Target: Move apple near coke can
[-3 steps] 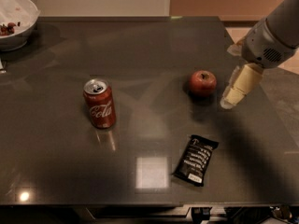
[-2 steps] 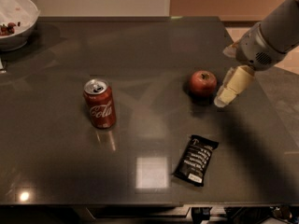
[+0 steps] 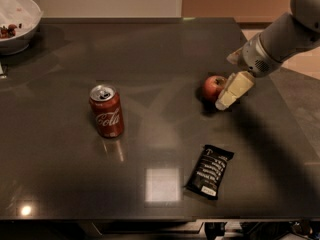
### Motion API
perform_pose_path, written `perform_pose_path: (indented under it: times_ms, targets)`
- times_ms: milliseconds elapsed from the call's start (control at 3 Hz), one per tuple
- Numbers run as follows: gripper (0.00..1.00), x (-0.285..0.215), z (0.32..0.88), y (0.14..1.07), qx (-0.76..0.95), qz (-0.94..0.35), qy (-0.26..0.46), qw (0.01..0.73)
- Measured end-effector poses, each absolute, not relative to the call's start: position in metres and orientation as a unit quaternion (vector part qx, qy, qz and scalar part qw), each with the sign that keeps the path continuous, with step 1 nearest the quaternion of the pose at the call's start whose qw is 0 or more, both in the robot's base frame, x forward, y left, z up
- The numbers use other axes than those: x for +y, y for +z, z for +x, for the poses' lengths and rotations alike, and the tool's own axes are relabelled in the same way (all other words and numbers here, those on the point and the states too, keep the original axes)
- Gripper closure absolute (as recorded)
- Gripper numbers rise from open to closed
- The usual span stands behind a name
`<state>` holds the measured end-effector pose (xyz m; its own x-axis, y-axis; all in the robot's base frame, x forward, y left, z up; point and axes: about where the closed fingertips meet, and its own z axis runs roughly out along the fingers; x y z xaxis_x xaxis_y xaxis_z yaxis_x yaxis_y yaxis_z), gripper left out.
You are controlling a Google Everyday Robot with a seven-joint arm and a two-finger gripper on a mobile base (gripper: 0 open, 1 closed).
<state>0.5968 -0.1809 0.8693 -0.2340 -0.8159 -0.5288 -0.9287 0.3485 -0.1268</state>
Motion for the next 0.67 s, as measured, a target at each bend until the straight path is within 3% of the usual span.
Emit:
perform_pose_path:
  times_ms: [667]
  targets:
    - [0.41, -0.1657, 0.6088, 0.8558, 0.775, -0.564, 0.132, 0.253]
